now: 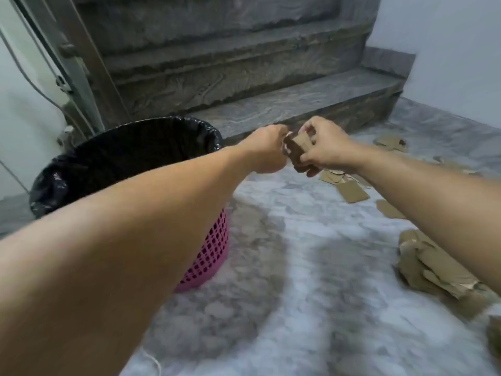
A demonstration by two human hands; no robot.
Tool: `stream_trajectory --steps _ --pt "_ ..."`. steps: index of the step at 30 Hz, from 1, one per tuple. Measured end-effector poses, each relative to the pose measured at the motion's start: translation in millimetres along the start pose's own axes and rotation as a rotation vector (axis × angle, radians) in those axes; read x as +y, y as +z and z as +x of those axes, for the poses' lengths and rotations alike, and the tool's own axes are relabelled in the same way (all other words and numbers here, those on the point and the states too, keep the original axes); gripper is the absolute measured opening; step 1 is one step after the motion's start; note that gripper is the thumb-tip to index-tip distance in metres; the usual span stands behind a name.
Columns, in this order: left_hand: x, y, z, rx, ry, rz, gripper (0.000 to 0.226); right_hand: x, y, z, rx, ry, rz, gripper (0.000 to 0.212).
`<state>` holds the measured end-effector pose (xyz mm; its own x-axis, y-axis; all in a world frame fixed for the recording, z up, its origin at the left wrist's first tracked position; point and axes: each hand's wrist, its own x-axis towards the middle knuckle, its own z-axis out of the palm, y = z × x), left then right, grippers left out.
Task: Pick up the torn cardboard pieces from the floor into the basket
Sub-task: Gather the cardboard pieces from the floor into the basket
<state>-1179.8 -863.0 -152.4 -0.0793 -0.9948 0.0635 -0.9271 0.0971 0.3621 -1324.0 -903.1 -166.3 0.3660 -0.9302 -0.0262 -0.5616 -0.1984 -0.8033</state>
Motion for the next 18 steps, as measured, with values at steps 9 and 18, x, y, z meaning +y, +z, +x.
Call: stream_trajectory --steps 9,18 --pt "-88.9 -126.7 -44.4 0.088 -0.429 0.224 0.037 -149.4 38.4 19.9 -0.083 -0.111 0.211 0.031" --pt "-199.1 -121.6 -106.5 -0.051 -0.711 0.287 0.101 -162.3 117.9 27.4 -0.043 -0.111 -0.195 0.057"
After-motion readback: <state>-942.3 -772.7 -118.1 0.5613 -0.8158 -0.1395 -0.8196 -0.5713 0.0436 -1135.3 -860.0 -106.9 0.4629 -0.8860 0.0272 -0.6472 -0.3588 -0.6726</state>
